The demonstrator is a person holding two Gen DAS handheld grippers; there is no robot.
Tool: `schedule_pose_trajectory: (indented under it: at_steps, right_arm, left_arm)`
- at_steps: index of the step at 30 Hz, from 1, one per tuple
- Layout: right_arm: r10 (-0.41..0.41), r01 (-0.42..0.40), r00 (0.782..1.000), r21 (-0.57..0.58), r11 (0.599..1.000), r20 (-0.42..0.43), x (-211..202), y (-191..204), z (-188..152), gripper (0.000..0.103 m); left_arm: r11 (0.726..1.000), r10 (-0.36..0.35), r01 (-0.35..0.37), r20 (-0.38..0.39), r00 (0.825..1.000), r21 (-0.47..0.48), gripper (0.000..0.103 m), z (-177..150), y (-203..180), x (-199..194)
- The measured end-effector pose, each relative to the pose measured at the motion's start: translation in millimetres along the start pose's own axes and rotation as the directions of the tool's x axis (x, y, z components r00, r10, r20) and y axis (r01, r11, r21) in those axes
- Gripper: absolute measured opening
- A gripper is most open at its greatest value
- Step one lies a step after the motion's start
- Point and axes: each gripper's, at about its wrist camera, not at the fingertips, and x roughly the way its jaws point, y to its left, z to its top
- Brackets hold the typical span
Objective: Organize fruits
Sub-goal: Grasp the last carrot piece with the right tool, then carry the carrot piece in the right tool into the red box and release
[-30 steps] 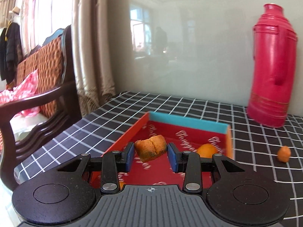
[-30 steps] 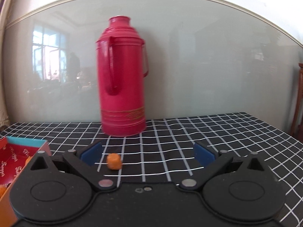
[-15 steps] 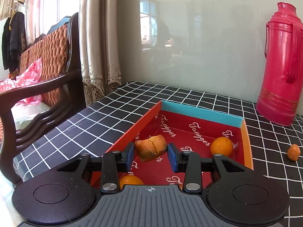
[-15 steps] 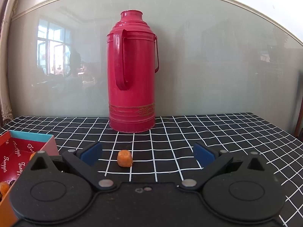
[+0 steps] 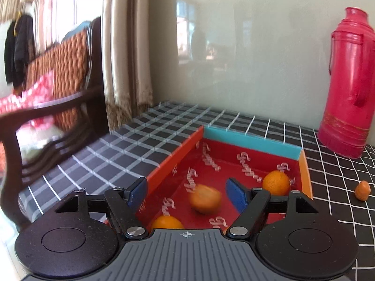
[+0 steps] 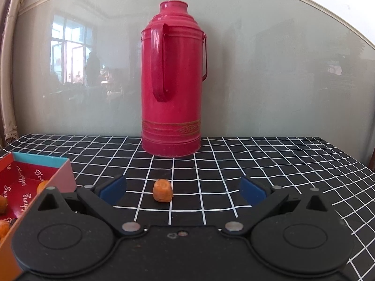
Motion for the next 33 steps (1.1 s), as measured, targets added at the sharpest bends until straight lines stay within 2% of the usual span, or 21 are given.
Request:
schedule_pose_trajectory:
  at_steps: [3, 6, 9, 11, 13, 17, 19, 21, 22, 24, 26, 33]
  right_arm:
    - [0.004, -0.004, 0.999, 0.008, 1.0, -0.035, 14.8, 2.1, 0.0, 0.097]
    - [0.004, -0.003, 0.997, 0.005, 1.0, -0.078, 33.9, 6.9, 1.0, 0.097]
    - [0.002, -0.003, 0.992, -0.01, 1.0, -0.122, 55.1, 13.8, 2.4, 0.093]
    - [0.017, -0.02, 0.987, -0.014, 1.0, -0.16, 69.0, 18.4, 3.6, 0.086]
    - [0.027, -0.032, 0.979, -0.019, 0.999, -0.201, 82.2, 22.8, 4.4, 0.07]
    - [0.012, -0.022, 0.968, -0.037, 0.999, -0.25, 99.5, 29.8, 3.3, 0.066]
    - [-0.002, -0.013, 0.962, -0.053, 0.998, -0.273, 105.6, 33.1, 1.1, 0.058]
    - [-0.001, -0.011, 0.964, -0.043, 0.999, -0.267, 105.1, 33.0, 0.2, 0.056]
    - [0.002, -0.015, 0.964, -0.046, 0.999, -0.266, 104.7, 34.0, 0.0, 0.052]
    - [0.014, -0.029, 0.965, -0.055, 0.998, -0.261, 102.0, 36.9, -0.1, 0.04]
    - [0.013, -0.032, 0.968, -0.074, 0.997, -0.251, 99.3, 40.4, -0.4, 0.02]
    - [0.08, -0.092, 0.969, -0.039, 0.995, -0.234, 87.0, 38.8, 4.8, 0.021]
  left_arm:
    - [1.0, 0.007, -0.007, 0.029, 1.0, -0.001, 0.083, 1.9, 4.7, -4.9]
    - [1.0, 0.028, -0.028, 0.06, 0.998, -0.004, 0.085, 4.4, 12.3, -8.6]
    - [0.998, 0.056, -0.056, 0.087, 0.995, -0.005, 0.09, 6.0, 20.7, -10.3]
    - [0.997, 0.076, -0.076, 0.094, 0.993, -0.007, 0.091, 6.0, 27.6, -9.2]
    - [0.996, 0.086, -0.085, 0.086, 0.993, -0.019, 0.091, 6.2, 35.8, -5.9]
    - [0.994, 0.105, -0.102, 0.066, 0.992, -0.043, 0.091, 6.9, 51.2, 0.8]
    - [0.993, 0.113, -0.111, 0.059, 0.992, -0.051, 0.092, 6.4, 56.4, 3.6]
    - [0.992, 0.118, -0.116, 0.052, 0.992, -0.054, 0.092, 6.0, 59.5, 5.8]
    - [0.992, 0.12, -0.118, 0.05, 0.992, -0.055, 0.092, 5.9, 60.5, 6.8]
    - [0.991, 0.122, -0.12, 0.046, 0.991, -0.055, 0.092, 5.5, 61.8, 8.0]
    - [0.991, 0.121, -0.119, 0.043, 0.992, -0.056, 0.093, 5.1, 61.4, 8.4]
    - [0.991, 0.126, -0.124, 0.05, 0.991, -0.048, 0.093, 4.1, 58.2, 6.7]
